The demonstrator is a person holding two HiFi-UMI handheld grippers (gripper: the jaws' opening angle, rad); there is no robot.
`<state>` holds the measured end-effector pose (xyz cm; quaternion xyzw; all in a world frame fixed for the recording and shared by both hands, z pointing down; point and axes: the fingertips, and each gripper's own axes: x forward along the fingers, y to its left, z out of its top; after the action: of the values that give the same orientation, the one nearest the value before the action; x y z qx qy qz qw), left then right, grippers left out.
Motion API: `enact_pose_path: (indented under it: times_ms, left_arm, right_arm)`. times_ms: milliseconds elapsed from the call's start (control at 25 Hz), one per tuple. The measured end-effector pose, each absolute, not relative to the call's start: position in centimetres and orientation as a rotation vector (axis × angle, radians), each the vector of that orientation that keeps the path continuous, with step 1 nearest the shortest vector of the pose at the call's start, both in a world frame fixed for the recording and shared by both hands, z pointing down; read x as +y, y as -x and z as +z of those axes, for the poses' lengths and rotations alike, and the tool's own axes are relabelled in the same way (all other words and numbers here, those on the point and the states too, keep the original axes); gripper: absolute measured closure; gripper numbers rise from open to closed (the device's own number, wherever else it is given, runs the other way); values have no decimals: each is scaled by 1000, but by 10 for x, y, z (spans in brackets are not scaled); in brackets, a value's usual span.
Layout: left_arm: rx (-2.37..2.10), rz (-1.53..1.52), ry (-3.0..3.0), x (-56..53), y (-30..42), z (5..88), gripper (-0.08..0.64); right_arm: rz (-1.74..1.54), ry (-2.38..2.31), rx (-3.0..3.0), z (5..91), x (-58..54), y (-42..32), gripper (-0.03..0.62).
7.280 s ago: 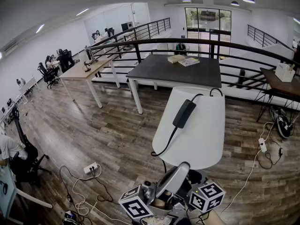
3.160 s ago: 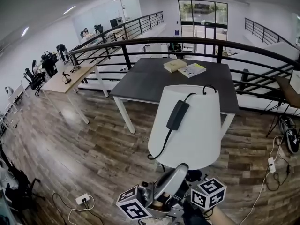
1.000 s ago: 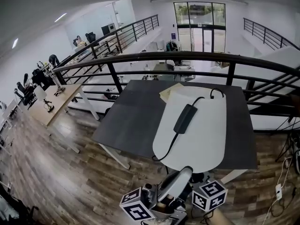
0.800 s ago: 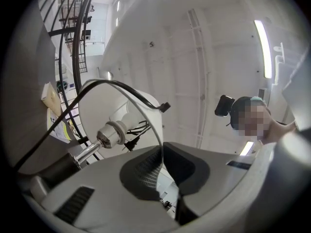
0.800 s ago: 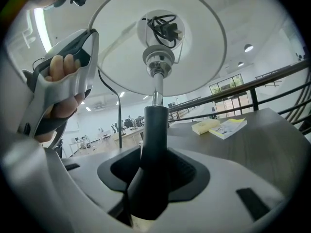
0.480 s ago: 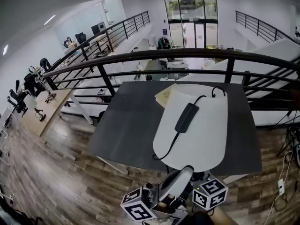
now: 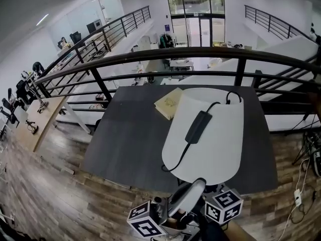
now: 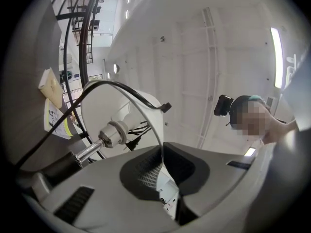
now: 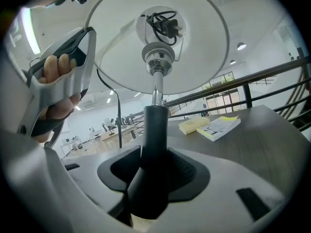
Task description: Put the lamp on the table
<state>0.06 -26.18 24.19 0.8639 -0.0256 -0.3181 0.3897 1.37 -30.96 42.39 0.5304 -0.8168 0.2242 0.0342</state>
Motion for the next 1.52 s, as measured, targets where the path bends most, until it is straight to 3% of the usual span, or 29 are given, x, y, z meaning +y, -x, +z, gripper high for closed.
enact_pose_path:
  times_ms: [1520]
  left_arm:
    - [-130,-734,-2110,-454,-136,316,520]
  right_arm:
    - [791,-1613,-2411,498,-497,-152,403]
